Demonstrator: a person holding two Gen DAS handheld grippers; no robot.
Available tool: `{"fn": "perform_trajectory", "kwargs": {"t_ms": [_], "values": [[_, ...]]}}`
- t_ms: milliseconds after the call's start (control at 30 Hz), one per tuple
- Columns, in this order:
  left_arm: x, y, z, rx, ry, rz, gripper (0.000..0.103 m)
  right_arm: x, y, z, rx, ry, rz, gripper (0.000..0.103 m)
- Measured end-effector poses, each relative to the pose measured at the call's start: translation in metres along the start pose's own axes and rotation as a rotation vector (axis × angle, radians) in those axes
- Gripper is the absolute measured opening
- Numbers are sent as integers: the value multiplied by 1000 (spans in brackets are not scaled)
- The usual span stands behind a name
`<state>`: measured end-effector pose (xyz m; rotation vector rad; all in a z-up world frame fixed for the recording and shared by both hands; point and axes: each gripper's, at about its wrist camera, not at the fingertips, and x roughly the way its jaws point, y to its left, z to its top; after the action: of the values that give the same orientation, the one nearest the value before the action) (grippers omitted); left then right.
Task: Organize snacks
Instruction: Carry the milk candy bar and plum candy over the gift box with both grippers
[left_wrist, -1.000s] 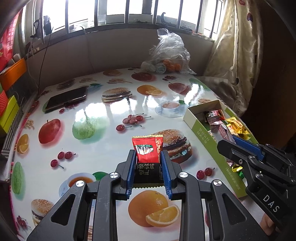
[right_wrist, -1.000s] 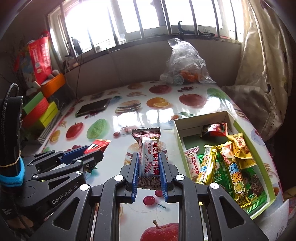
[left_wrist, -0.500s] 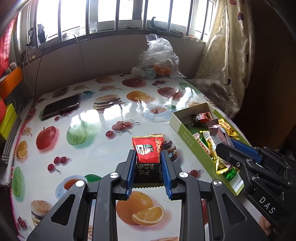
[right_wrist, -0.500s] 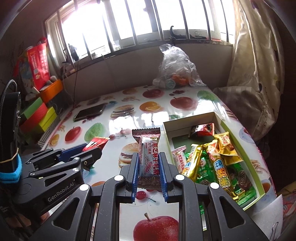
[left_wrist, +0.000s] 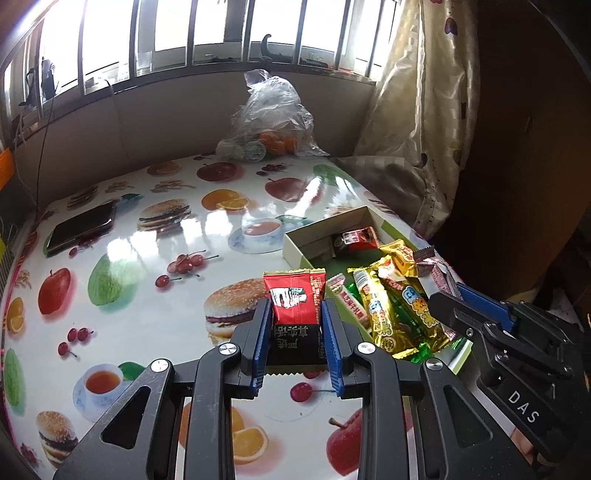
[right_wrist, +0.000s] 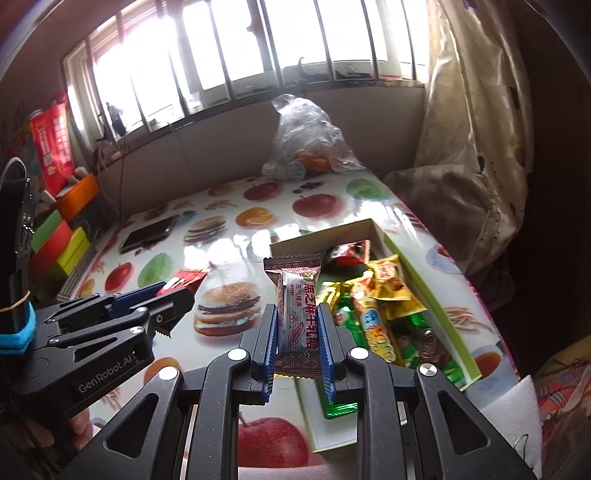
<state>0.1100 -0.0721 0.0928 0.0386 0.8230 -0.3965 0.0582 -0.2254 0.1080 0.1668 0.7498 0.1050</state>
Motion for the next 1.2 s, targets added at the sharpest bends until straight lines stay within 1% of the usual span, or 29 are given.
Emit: {"fn": "perform_trajectory", "kwargs": {"t_ms": [433,800,1200], "values": [[30,-26,12,27,39,-49,28,3,-41,-3,64,12,-66,20],[51,-36,20,34,68,-62,28,9,-59,-3,91,28,-83,20],[77,-39,25,29,109,-69,28,16,-70,-13,102,57,-103,20]]}}
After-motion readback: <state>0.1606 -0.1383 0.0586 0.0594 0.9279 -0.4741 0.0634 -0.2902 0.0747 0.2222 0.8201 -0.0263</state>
